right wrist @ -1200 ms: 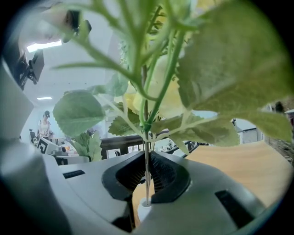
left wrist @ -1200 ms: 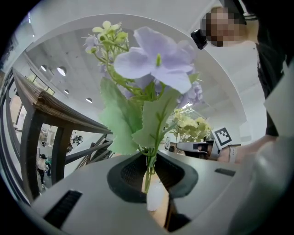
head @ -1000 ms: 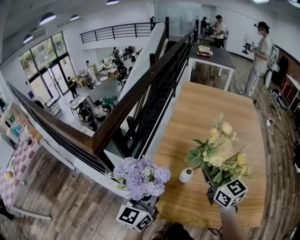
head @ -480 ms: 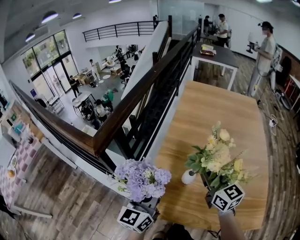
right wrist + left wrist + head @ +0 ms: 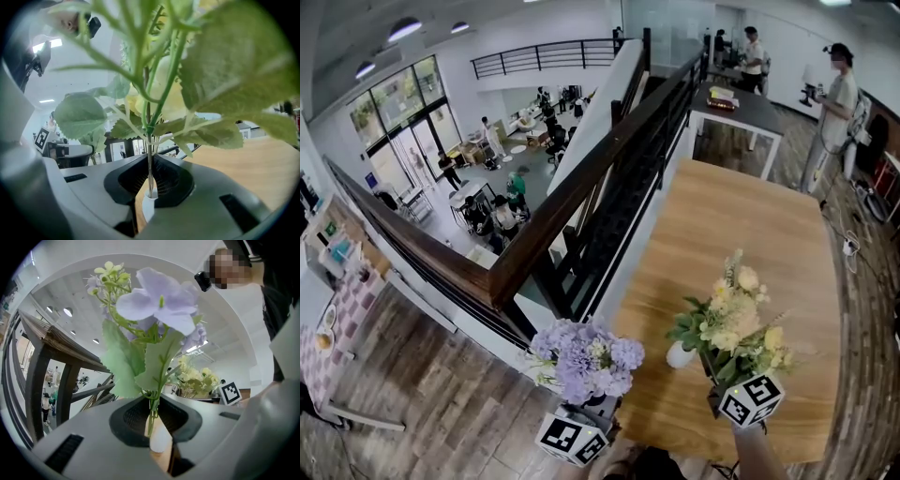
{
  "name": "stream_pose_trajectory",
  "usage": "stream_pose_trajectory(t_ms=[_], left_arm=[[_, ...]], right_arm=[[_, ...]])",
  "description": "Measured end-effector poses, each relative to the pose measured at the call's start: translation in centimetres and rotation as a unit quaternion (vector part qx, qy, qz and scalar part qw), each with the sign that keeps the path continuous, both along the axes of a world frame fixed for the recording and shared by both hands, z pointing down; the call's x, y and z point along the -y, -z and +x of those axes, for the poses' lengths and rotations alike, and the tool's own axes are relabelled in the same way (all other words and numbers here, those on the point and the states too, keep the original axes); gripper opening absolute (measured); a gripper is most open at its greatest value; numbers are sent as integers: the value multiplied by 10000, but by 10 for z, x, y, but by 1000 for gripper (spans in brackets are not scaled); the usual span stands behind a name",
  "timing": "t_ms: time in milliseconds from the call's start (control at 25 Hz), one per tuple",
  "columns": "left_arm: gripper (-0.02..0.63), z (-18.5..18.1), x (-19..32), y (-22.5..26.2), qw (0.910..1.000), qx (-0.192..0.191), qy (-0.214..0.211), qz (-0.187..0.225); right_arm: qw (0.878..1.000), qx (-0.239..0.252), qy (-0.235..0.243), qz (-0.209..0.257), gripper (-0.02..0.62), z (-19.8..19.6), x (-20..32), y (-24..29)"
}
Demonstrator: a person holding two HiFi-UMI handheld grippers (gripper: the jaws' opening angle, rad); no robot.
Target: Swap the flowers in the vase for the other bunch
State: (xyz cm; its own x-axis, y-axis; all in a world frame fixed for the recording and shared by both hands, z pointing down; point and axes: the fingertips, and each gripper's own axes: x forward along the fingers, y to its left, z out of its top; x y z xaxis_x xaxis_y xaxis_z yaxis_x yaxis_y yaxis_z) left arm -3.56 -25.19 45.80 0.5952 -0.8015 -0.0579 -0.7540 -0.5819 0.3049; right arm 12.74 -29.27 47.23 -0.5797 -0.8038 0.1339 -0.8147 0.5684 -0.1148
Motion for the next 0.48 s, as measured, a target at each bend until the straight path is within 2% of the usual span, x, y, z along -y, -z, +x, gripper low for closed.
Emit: stream_pose_trajectory(t_ms=[480], left_arm=[[55,-4,-1,-5,10000,18,46,-51]], right_arm=[[9999,39,-66,-144,48,0,2,-16]])
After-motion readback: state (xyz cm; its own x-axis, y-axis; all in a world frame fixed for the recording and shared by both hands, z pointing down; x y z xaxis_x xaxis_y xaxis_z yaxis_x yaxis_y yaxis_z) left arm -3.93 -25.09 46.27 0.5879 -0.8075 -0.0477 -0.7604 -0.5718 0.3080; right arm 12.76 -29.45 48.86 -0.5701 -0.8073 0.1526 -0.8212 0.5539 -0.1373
